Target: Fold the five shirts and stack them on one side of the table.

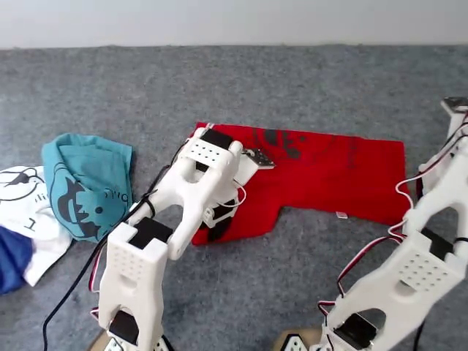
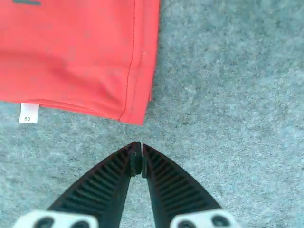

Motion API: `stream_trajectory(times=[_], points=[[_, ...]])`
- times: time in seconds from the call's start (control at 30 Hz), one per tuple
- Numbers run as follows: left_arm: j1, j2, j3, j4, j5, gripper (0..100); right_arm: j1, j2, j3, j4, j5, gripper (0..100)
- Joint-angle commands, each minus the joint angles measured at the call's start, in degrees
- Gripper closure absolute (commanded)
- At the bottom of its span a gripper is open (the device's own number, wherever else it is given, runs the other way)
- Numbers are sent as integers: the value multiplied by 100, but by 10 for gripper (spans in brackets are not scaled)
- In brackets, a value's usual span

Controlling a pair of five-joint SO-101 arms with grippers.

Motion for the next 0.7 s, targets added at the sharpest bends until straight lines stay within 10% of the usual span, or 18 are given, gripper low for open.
stream_trajectory(times=[0.0, 0.67], points=[[-44, -53, -40, 97, -97, 931, 57, -382, -9, 242, -62, 990], [-273, -651, 752, 132, -527, 986, 66, -989, 18, 242, 290, 990]])
